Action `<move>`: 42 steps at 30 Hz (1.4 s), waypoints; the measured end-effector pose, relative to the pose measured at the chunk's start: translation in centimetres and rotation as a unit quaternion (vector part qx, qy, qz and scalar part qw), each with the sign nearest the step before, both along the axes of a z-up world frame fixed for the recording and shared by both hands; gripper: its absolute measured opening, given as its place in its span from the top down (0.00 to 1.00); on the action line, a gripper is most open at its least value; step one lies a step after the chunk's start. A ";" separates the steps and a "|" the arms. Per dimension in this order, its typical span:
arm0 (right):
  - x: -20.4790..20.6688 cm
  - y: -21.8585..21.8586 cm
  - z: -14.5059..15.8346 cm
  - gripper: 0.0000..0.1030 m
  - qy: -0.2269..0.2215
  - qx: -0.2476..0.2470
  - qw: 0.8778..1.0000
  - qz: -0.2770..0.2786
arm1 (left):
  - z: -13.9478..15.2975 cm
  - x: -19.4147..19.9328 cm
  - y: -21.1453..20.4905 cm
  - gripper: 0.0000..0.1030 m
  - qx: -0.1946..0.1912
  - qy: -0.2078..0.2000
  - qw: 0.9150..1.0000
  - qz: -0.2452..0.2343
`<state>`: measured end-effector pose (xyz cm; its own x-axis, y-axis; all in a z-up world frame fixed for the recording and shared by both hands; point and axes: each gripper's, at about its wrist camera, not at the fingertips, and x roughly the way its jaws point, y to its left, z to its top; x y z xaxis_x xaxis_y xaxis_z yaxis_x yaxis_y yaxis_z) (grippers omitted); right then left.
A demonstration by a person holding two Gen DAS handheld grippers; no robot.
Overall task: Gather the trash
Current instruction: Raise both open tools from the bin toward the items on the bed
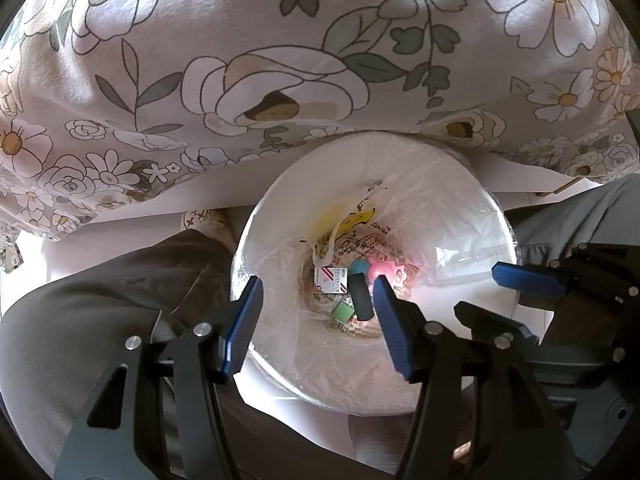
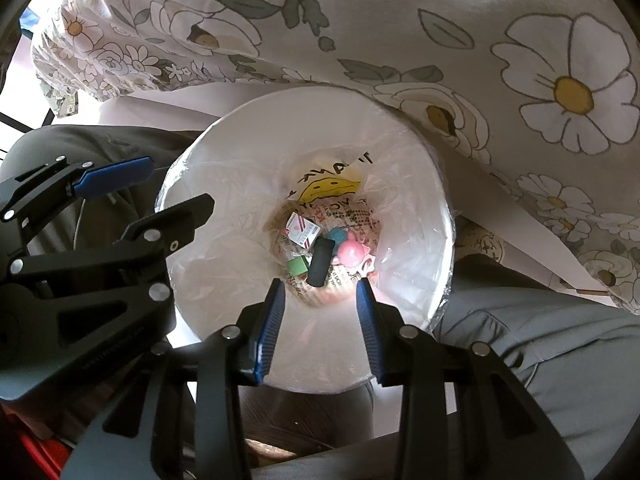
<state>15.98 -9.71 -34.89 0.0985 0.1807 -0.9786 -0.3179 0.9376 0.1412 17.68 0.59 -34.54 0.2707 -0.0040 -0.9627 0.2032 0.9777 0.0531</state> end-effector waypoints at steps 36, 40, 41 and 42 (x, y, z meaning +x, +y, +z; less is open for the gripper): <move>0.1 0.0 2.4 0.62 -0.041 -0.018 0.999 0.008 | 1.8 0.4 0.3 0.44 0.007 -0.017 1.000 0.010; 0.1 0.0 3.4 0.62 -0.051 -0.020 0.998 0.009 | 2.8 0.6 0.7 0.44 0.005 -0.028 0.999 0.016; 0.1 0.0 3.7 0.62 -0.055 -0.020 0.998 0.010 | 3.1 0.6 0.8 0.44 0.004 -0.031 0.999 0.017; 0.1 -0.1 4.3 0.62 -0.060 -0.020 0.998 0.011 | 3.7 0.7 1.0 0.44 0.001 -0.036 0.999 0.020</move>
<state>16.12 -9.79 -30.62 0.2123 0.1460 -0.9662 -0.3511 0.9341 0.0640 18.40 1.61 -30.79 0.3399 0.0111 -0.9404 0.1591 0.9848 0.0692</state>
